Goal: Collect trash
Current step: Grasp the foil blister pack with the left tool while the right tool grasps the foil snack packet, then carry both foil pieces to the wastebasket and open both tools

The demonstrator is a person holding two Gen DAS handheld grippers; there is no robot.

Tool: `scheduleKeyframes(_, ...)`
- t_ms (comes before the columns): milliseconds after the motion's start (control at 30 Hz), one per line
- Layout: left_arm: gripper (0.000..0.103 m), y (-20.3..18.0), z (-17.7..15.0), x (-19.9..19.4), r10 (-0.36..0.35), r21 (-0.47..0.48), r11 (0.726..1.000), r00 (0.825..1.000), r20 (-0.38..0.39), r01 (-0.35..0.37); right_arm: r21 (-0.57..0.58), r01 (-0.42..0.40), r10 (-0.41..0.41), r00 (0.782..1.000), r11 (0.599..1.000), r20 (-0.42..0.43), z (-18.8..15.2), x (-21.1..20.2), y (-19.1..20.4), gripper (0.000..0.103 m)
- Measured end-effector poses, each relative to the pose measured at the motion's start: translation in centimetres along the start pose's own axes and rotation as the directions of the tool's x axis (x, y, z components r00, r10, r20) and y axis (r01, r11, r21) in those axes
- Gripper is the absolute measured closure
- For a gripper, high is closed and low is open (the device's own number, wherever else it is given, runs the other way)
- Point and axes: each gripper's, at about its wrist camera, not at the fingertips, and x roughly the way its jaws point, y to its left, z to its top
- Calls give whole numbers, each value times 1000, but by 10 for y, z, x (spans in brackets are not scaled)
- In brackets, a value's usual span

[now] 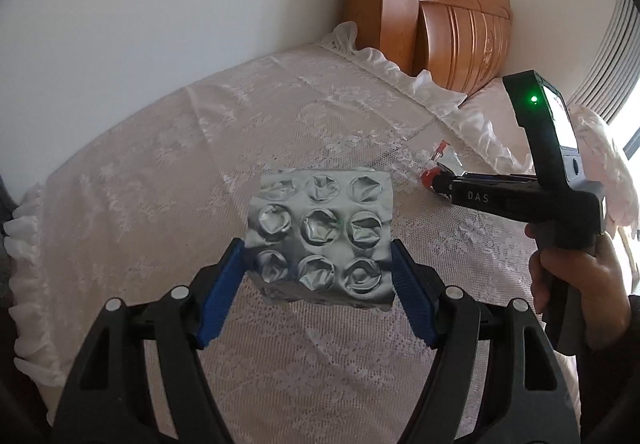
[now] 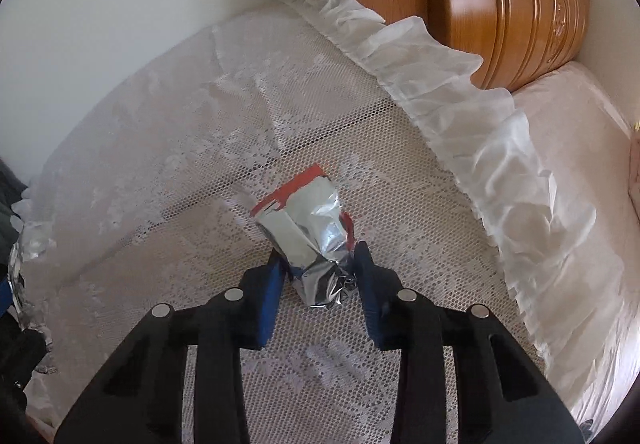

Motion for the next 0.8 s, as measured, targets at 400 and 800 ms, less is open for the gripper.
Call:
scheduleKeyframes(400,34,-23,-16,-21,-63,94,994,998,17,62,97,-49,39,993,994,108,-77,-87,-26,71)
scheduleKeyframes(800,34,-184,-98,-51,-308,395,858,944,-116,329,374,117,-160,983,920,86,-282,-203,-142,71)
